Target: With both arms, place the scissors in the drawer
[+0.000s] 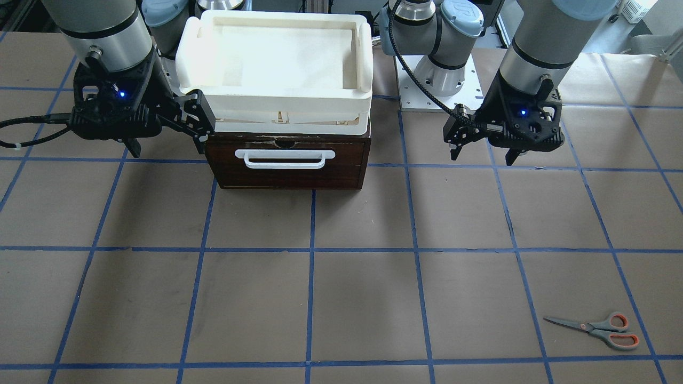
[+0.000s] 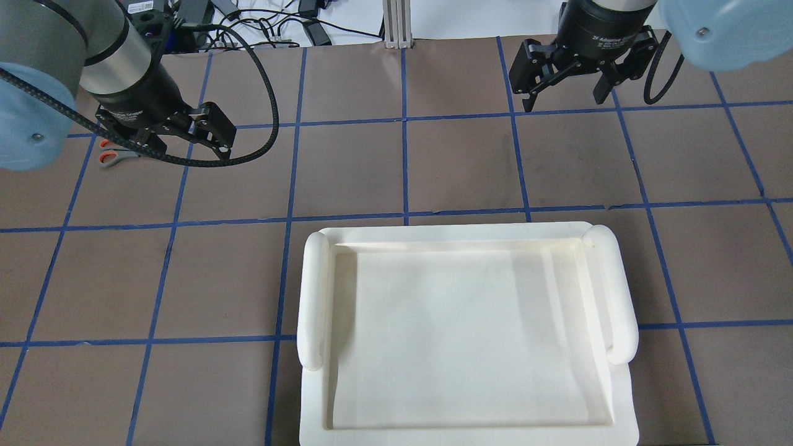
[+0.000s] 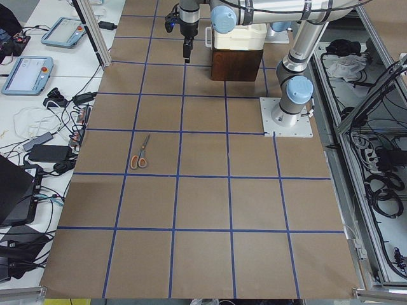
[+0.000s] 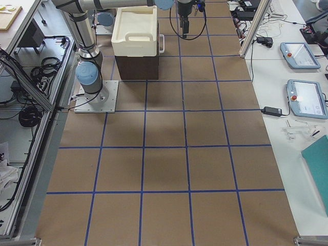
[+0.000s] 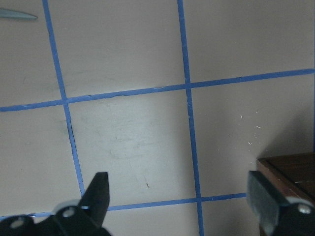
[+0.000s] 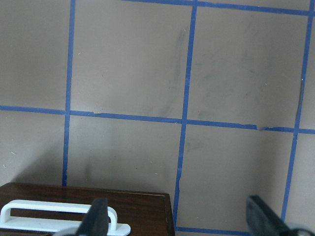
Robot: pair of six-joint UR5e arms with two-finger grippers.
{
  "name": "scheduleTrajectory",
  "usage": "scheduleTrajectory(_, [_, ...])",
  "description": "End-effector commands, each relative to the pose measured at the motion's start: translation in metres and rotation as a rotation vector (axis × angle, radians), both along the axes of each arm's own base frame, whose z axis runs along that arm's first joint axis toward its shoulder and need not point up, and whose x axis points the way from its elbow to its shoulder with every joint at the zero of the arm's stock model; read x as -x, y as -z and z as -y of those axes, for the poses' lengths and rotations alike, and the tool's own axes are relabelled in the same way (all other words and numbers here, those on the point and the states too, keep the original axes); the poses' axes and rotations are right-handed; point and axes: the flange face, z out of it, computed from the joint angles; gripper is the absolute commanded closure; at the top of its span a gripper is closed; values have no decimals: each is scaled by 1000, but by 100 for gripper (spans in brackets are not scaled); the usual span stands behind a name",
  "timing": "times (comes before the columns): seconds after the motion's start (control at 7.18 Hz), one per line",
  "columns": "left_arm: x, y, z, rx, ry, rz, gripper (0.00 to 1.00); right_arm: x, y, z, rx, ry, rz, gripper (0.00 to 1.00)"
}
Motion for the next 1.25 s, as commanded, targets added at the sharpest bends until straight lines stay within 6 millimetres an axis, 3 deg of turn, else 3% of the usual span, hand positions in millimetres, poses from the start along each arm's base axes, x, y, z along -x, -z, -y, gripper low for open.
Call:
scheduleTrajectory(0.0, [-2, 4, -2, -14, -1, -1, 0, -11, 14, 5, -21, -171, 5, 0])
scheduleTrajectory(0.28, [-5, 8, -2, -29, -8, -2, 0, -61, 38, 6, -42, -398, -20, 0])
scheduleTrajectory(0.42, [-29, 9, 3, -34, -55, -2, 0, -76, 51, 7, -64, -458, -7, 0])
scheduleTrajectory(0.56, [-69, 11, 9, -37, -133, -8, 0, -78, 63, 14, -75, -729, -5, 0])
scheduleTrajectory(0.7, [-101, 24, 18, -52, -126, -18, 0, -83, 76, 15, -100, -819, 28, 0])
scheduleTrajectory(0.84, [-112, 29, 22, -57, 26, -15, 0, -96, 102, 20, -117, -929, 142, 0])
scheduleTrajectory(1.11, [-138, 54, 44, -49, 244, -4, 0, -93, 111, 32, -88, -1111, 119, 0])
